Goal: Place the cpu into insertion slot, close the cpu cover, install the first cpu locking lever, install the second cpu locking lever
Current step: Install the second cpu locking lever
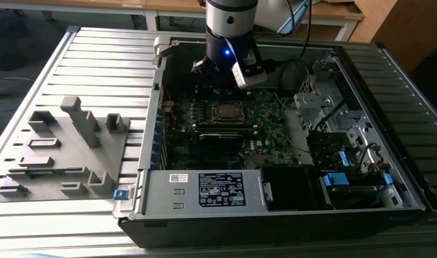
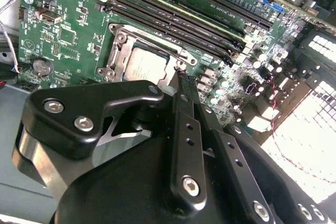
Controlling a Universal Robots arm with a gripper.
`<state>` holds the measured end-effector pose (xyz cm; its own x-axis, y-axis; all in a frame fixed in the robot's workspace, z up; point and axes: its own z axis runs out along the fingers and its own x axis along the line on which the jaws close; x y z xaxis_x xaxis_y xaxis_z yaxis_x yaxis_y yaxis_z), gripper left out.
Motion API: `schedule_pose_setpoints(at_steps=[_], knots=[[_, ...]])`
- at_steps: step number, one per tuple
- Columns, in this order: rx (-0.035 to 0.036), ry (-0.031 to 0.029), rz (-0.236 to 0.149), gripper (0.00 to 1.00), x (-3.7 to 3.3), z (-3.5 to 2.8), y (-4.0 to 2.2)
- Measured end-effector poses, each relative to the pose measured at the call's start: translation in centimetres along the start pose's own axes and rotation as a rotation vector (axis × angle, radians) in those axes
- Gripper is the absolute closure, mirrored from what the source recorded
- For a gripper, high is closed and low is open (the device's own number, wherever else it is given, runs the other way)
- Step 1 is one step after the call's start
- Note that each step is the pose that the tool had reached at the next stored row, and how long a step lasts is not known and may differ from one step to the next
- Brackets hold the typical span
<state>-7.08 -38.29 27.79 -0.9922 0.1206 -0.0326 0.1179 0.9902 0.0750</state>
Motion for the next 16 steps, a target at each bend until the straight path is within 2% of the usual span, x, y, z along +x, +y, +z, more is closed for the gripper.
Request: schedule_pose_setpoints(at_steps=[3,12,16], knots=[[0.0011,0.0001,-0.002,0.89,0.03,0.26,-0.02],[0.0076,-0.0007,-0.003,0.89,0.02,1.87,-0.13],[0.0083,-0.0005,-0.005,0.89,0.00,1.99,-0.14]])
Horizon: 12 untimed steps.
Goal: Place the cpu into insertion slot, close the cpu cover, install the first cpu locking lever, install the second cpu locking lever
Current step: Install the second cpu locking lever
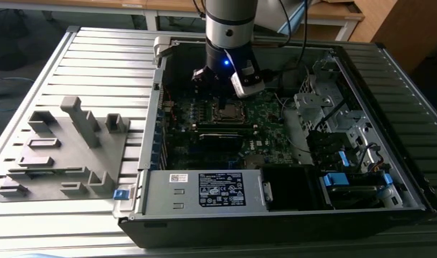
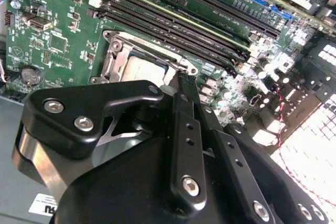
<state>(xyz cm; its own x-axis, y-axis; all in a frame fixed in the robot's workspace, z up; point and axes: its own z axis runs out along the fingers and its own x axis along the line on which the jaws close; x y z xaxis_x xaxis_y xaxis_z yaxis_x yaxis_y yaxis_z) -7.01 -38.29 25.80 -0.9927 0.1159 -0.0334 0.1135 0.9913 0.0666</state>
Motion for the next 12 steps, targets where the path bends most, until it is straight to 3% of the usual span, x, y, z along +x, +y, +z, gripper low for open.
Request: schedule_pose_setpoints(at_steps=[12], knots=[[-0.0001,0.0000,0.000,0.89,0.01,0.25,-0.02]])
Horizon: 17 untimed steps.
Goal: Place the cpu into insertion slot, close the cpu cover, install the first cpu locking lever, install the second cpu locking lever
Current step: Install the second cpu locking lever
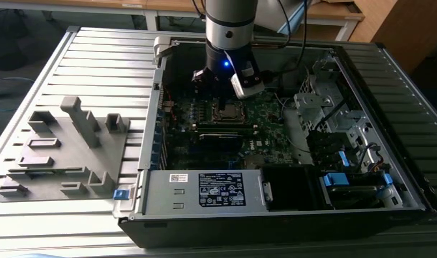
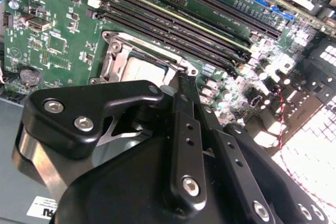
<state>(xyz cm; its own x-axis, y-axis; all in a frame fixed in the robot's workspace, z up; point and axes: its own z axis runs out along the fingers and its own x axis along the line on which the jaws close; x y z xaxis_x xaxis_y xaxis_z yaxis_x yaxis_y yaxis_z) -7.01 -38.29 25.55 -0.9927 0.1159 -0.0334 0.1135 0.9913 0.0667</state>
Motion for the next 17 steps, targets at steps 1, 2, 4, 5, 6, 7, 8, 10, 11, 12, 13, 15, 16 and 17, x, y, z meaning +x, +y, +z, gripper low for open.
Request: schedule_pose_setpoints(at_steps=[1,2,4,5,6,7,8,10,11,12,13,15,16,17], knots=[[0.0000,0.0001,0.000,0.89,0.00,0.00,0.00],[-0.0001,0.0000,0.000,0.89,0.00,0.01,0.00],[-0.0003,-0.0001,0.000,0.89,0.04,0.04,-0.01],[-0.0003,-0.0001,0.000,0.89,0.11,0.06,-0.02],[-0.0002,-0.0001,0.000,0.89,0.17,0.08,-0.03],[-0.0002,-0.0001,0.000,0.89,0.21,0.10,-0.03],[-0.0001,0.0000,0.000,0.89,0.21,0.10,-0.03],[-0.0001,0.0000,0.000,0.89,0.24,0.10,-0.03],[-0.0001,0.0000,0.000,0.89,0.24,0.11,-0.03],[-0.0001,0.0000,0.000,0.89,0.24,0.11,-0.04],[-0.0001,0.0000,0.000,0.89,0.25,0.11,-0.04],[-0.0006,-0.0003,0.000,0.89,0.25,0.18,-0.04],[-0.0002,-0.0002,0.000,0.89,0.25,0.19,-0.04],[-0.0001,-0.0001,0.000,0.89,0.25,0.19,-0.04]])
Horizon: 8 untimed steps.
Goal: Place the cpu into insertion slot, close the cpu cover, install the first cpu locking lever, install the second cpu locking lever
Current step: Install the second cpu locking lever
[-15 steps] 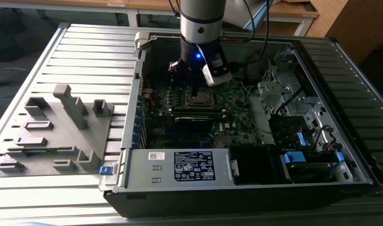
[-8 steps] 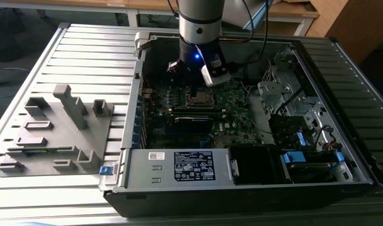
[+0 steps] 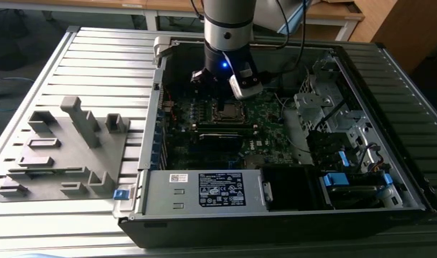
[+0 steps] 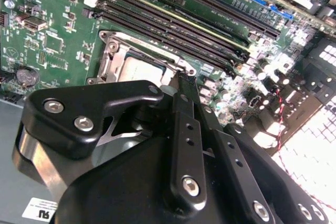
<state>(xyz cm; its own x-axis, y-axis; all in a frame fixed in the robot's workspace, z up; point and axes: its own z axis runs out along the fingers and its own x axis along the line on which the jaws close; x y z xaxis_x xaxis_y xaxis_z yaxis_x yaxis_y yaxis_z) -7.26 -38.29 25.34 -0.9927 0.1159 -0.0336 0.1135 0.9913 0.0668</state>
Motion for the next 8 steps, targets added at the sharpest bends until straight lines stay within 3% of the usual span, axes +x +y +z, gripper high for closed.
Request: schedule_pose_setpoints(at_steps=[8], knots=[[-0.0004,-0.0031,0.000,0.89,0.35,0.03,-0.04]])
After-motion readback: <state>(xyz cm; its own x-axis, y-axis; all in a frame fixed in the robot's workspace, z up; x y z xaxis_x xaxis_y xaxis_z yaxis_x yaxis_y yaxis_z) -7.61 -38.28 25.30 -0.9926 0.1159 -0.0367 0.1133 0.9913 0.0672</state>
